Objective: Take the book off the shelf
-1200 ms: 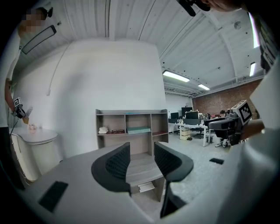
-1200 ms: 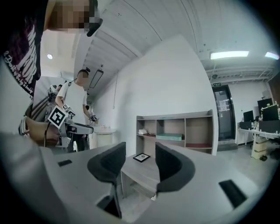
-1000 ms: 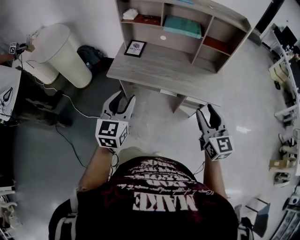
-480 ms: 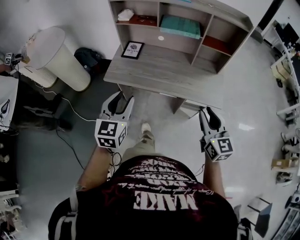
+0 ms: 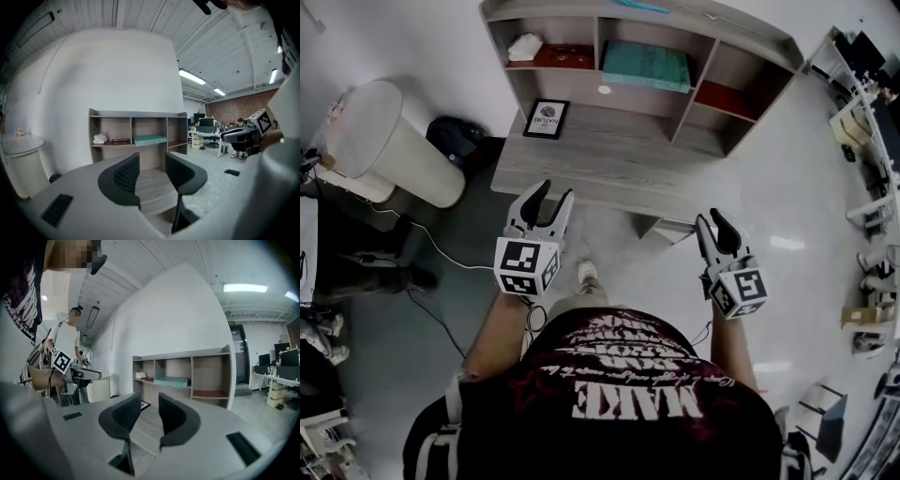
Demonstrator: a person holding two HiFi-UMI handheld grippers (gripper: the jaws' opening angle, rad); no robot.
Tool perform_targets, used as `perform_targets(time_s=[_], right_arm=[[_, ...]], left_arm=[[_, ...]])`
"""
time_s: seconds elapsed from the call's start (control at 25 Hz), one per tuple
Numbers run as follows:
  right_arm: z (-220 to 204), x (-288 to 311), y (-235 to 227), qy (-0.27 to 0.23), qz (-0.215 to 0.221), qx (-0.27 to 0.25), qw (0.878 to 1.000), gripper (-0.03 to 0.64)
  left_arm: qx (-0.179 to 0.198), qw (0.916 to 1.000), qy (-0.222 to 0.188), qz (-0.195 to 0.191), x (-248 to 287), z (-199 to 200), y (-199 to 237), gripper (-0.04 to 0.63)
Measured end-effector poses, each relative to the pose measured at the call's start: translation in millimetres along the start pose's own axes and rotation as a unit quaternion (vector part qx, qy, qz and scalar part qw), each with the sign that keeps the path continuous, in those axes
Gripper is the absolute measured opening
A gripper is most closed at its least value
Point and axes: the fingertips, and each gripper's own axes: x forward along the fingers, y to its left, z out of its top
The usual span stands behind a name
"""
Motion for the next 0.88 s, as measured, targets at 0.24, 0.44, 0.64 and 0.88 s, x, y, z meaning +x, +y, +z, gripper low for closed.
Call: perform_targets(time_s=[0.24, 0.44, 0.64, 0.88], right_arm=[[14.0, 48.4, -19.6, 0.002, -0.013, 0.002, 1.0, 0.121], [23.5, 92.5, -27.9, 0.004, -0.022, 0.0, 1.0, 0.121], [34.7, 131.8, -38.2, 0.001, -0.037, 0.003, 0.999, 0.121], [44.3, 162.2, -37.2, -0.006, -0.045, 0.006, 0.999, 0.123]], left_arm=[[0.005, 0.9997, 0.011, -0.019, 45.9, 5.8, 27.6, 0.173], [-0.002, 0.9994, 0.013, -0.031, 86.7, 10.0, 59.6, 0.173], [0.0, 0.9988, 0.003, -0.05, 126.4, 21.9, 88.5, 0.173], [0.003, 0.9974, -0.003, -0.071, 158.9, 26.3, 106.3, 0.173]])
